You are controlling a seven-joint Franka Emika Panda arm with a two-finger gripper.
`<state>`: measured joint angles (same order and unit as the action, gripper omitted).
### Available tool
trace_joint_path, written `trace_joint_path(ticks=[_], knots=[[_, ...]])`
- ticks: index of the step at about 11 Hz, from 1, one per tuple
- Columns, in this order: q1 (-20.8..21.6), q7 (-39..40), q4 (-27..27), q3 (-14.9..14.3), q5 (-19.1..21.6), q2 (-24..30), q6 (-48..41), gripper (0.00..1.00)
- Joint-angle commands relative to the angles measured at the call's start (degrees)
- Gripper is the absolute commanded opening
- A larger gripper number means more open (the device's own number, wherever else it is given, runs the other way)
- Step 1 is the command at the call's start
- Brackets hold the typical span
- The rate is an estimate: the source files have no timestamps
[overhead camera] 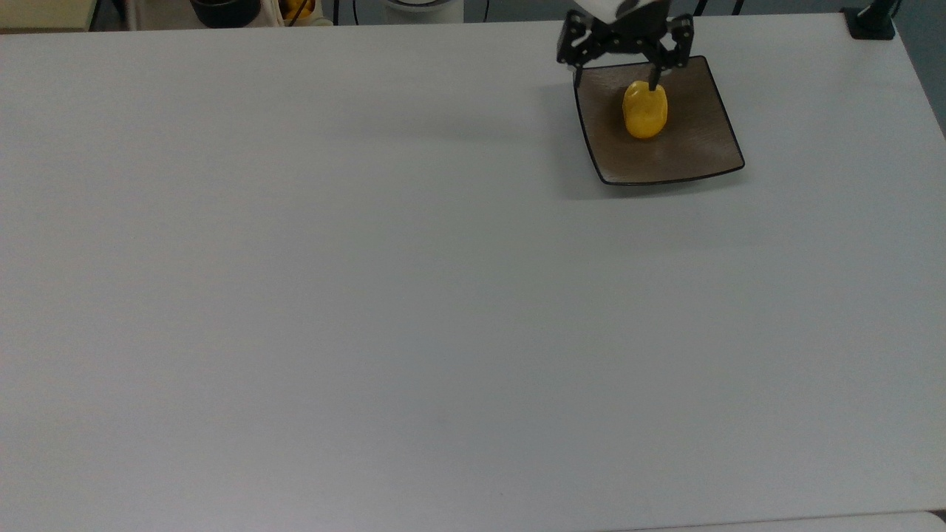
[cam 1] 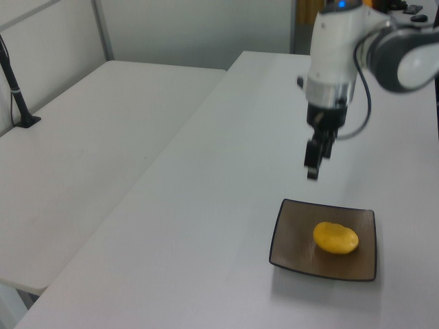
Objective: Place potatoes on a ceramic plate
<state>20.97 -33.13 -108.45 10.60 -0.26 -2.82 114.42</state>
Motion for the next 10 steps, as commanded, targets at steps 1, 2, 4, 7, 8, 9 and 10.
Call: trace_joint_path(ticks=[1, 2, 4, 7, 8, 9, 10], knots=[[-7.77, -0.36, 5.43, -0.31, -0.88, 7.02, -8.75, 1.0], [-9.96, -0.1, 7.88, -0.66, -0.88, 7.65, -12.17, 1.0], [-12.87, 4.44, 12.02, -2.59, -0.88, 7.65, -18.59, 1.0], [-17.44, 13.76, 12.65, -6.54, -0.7, 8.53, -23.35, 1.0], [-19.02, 16.4, 12.56, -7.6, -0.62, 8.7, -23.63, 1.0], [-19.82, 19.91, 12.56, -8.13, -0.27, 8.97, -23.19, 1.0], [-21.48, 25.34, 12.39, -8.23, 0.69, 9.06, -22.32, 1.0]])
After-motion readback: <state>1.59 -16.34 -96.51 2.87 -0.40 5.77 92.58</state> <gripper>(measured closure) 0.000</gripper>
